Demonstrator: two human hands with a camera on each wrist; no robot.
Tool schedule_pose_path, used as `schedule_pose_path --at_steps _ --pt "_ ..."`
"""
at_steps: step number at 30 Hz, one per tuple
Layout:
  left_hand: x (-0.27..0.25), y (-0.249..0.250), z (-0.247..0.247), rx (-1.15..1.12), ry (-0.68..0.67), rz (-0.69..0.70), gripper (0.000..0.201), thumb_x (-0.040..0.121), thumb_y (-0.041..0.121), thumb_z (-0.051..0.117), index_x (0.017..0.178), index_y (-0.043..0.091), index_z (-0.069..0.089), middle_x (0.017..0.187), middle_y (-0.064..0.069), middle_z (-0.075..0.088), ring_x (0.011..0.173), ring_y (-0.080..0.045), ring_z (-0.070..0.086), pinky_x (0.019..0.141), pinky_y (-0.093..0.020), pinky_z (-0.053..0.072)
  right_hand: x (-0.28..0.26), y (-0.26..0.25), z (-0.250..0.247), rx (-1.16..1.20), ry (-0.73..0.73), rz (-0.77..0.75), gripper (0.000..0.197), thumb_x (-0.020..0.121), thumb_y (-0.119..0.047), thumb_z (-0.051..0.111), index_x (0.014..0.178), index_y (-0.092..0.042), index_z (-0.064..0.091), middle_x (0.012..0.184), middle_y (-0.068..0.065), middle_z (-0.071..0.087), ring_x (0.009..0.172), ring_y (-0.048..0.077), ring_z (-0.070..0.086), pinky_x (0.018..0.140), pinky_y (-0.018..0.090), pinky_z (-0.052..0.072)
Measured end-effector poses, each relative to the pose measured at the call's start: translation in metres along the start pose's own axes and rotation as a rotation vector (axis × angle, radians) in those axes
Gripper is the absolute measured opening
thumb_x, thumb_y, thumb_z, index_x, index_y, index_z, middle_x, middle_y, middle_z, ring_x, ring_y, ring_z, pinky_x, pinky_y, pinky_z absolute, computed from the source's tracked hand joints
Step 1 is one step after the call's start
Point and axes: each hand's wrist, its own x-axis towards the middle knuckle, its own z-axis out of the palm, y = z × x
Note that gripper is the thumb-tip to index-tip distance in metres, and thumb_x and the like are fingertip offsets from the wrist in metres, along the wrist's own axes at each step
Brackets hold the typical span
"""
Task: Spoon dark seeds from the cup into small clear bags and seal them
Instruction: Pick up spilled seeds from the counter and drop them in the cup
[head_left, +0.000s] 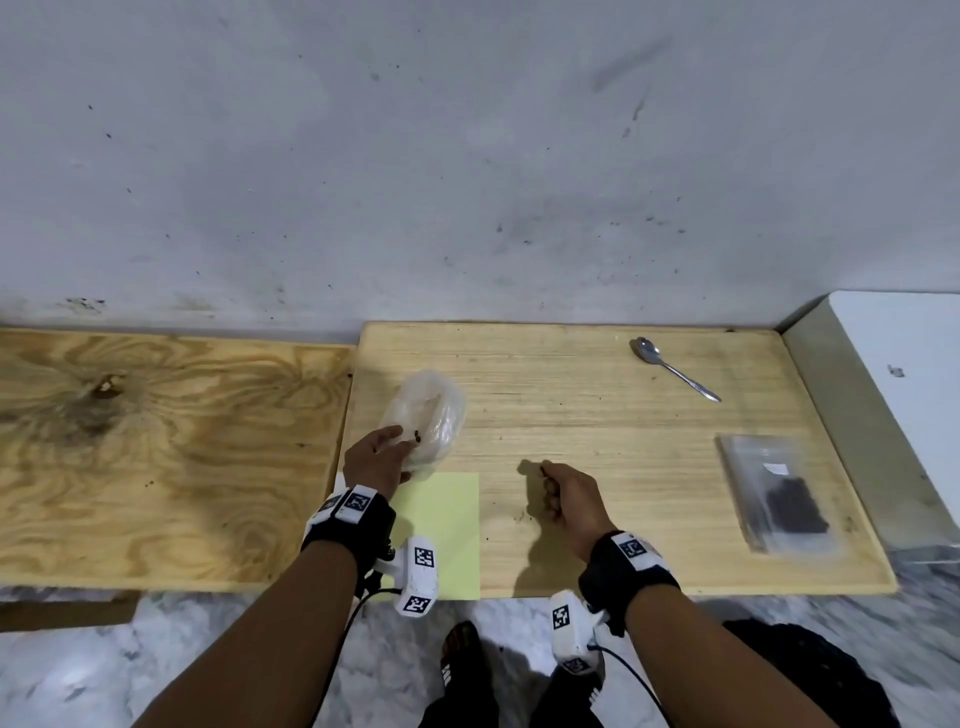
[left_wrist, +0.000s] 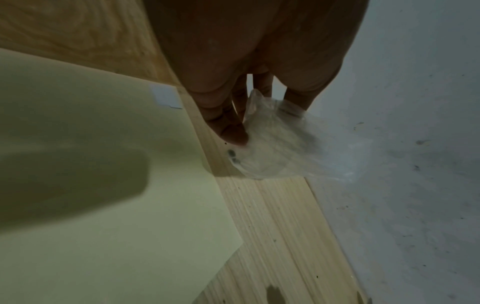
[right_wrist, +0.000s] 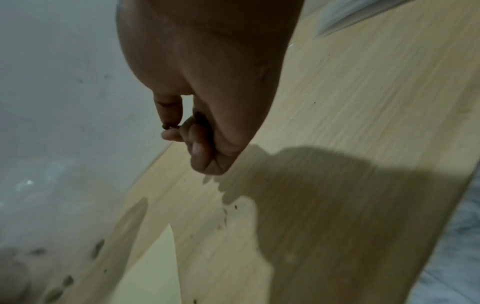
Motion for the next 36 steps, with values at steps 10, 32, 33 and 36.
schedule_pose_path --at_steps 10,32,33,36 --pt "-0.021 0.002 0.040 0.004 -0.101 0.032 0.023 0.078 0.001 0.075 0.099 0.010 0.070 0.115 -0.023 0.066 0.086 -0.030 0.062 0.066 -0.034 0.056 -0.007 -0.024 -0.039 -0.011 0.037 0.068 0.040 0.100 -0.033 0.056 0.064 -0.017 0.049 0.055 -0.001 0.041 0.046 0.013 0.026 0.043 0.025 0.021" --pt "-0.318 -0.163 0.384 0.557 -0.884 0.041 0.024 0.084 -0.006 0.066 0.104 0.008 0.067 0.104 -0.015 0.064 0.062 -0.022 0.060 0.043 -0.020 0.050 -0.177 0.071 -0.454 -0.056 0.591 -0.095 0.038 0.089 -0.026 0.074 0.056 -0.017 0.056 0.051 -0.002 0.055 0.051 0.013 0.049 0.056 0.024 0.043" --pt "-0.334 -0.179 0.402 0.605 -0.920 0.043 0.026 0.085 -0.005 0.064 0.108 0.007 0.066 0.102 -0.014 0.063 0.062 -0.019 0.059 0.043 -0.018 0.050 -0.179 0.081 -0.479 -0.046 0.609 -0.065 0.039 0.088 -0.027 0.075 0.055 -0.018 0.056 0.050 -0.003 0.055 0.050 0.014 0.049 0.056 0.025 0.043" --pt "-0.363 -0.218 0.448 0.707 -0.980 0.009 0.031 0.089 -0.003 0.061 0.119 0.003 0.060 0.096 -0.011 0.061 0.067 -0.014 0.058 0.045 -0.013 0.049 -0.178 0.106 -0.541 -0.094 0.648 0.011 0.040 0.084 -0.027 0.079 0.052 -0.020 0.056 0.052 -0.001 0.057 0.049 0.014 0.051 0.058 0.026 0.043"
